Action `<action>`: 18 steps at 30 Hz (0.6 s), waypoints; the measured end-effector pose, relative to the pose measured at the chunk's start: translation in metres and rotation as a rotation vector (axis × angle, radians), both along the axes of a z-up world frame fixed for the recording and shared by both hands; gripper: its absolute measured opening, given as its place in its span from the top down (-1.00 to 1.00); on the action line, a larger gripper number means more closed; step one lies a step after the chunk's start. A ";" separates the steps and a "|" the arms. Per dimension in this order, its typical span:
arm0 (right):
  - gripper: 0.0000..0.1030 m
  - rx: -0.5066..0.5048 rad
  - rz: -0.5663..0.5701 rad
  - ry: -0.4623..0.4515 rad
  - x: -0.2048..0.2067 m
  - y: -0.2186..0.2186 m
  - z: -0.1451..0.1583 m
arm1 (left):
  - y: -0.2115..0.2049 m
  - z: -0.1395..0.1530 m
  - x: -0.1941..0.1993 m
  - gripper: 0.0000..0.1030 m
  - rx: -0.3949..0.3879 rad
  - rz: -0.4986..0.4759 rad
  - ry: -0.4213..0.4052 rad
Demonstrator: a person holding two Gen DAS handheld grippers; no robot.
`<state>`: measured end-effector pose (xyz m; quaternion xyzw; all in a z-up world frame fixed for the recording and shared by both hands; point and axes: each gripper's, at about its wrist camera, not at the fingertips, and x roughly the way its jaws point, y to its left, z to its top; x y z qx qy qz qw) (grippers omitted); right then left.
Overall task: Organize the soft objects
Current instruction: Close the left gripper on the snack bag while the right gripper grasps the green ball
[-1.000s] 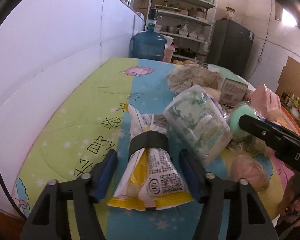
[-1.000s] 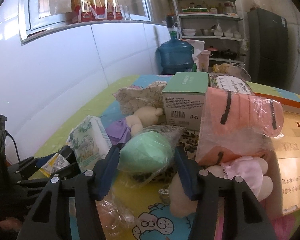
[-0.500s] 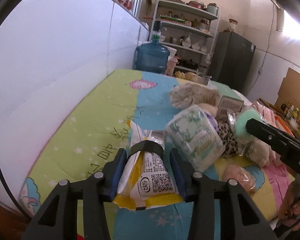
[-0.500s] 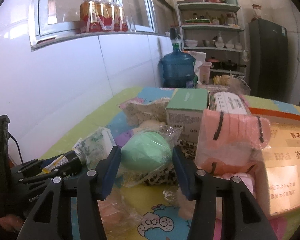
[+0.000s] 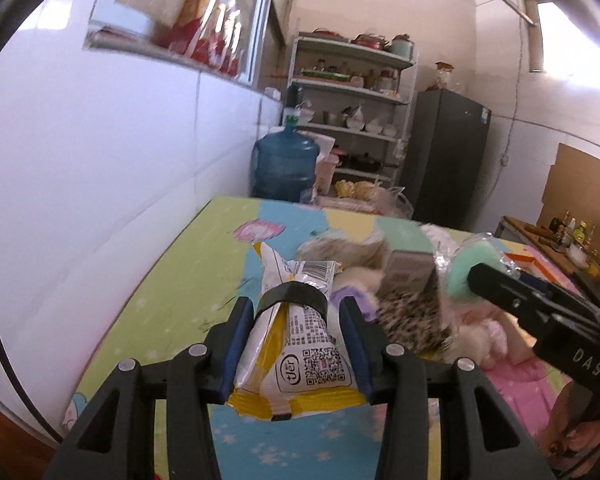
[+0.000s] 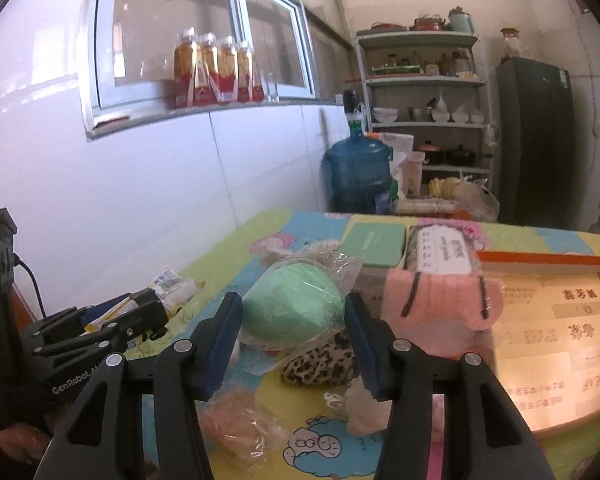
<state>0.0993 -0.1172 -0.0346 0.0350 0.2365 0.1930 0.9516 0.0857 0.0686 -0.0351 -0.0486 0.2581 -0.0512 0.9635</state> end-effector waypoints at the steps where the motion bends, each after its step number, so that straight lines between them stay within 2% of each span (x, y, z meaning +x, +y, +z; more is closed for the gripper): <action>1: -0.06 0.004 -0.005 -0.006 -0.001 -0.003 0.003 | -0.004 0.004 0.000 0.12 -0.001 -0.008 -0.009; 5: -0.06 0.011 -0.034 -0.036 -0.004 -0.019 0.014 | -0.027 0.019 0.005 0.12 -0.004 -0.039 -0.047; 7: -0.06 0.012 -0.050 -0.050 -0.005 -0.030 0.019 | -0.038 0.028 0.008 0.38 0.007 -0.048 -0.072; 12: -0.06 0.022 -0.101 -0.083 -0.005 -0.060 0.033 | -0.075 0.051 0.019 0.38 0.031 -0.093 -0.125; 14: -0.06 0.023 -0.123 -0.092 -0.005 -0.074 0.037 | -0.091 0.053 0.028 0.41 0.037 -0.119 -0.123; 16: -0.06 0.025 -0.142 -0.091 -0.005 -0.088 0.039 | -0.101 0.049 0.038 0.52 0.032 -0.134 -0.100; 18: -0.06 0.028 -0.157 -0.090 -0.006 -0.100 0.039 | -0.107 0.045 0.043 0.52 0.023 -0.139 -0.083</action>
